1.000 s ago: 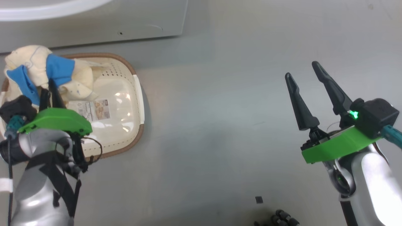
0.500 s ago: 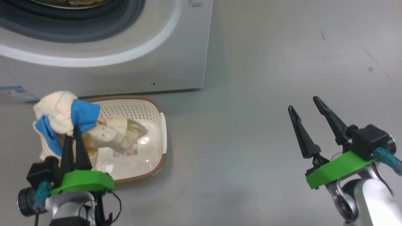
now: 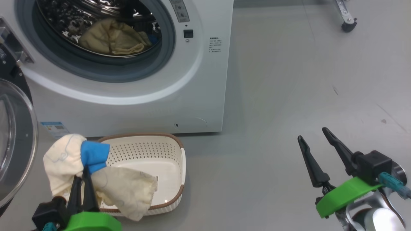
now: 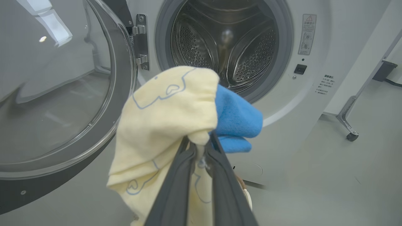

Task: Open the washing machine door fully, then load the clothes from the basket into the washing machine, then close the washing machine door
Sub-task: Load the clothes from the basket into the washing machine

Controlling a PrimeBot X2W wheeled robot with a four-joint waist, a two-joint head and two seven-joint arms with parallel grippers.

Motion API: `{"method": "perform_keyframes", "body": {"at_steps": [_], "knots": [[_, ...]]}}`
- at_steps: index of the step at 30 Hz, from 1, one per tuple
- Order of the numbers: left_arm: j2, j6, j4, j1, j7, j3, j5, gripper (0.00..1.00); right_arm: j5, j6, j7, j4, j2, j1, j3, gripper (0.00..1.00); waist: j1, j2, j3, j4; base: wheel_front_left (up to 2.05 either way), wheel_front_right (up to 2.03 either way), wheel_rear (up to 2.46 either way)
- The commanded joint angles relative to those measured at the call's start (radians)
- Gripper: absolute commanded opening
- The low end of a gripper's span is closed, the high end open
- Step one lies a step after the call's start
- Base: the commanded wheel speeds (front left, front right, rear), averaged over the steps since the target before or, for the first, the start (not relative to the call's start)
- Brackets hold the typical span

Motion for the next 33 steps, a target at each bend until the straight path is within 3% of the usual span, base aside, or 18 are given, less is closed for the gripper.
{"method": "perform_keyframes", "body": {"at_steps": [1, 15, 33], "knots": [[0.026, 0.007, -0.053, -0.006, 0.007, 0.034, 0.011, 0.00, -0.008, 0.003, 0.007, -0.044, -0.004, -0.008, 0.014, 1.00, 0.0001, -0.0001, -0.037, 0.016, 0.00, 0.00, 0.00], [0.037, 0.020, -0.100, 0.046, 0.043, 0.018, 0.009, 0.00, -0.009, 0.003, 0.029, -0.082, 0.008, 0.036, 0.017, 1.00, 0.0001, -0.0001, -0.060, 0.021, 0.00, 0.00, 0.00], [0.037, 0.020, -0.074, -0.010, 0.030, 0.012, 0.002, 0.00, -0.007, 0.003, 0.033, -0.093, 0.011, 0.021, 0.031, 1.00, 0.0001, -0.0001, -0.026, 0.010, 0.00, 0.00, 0.00]]}}
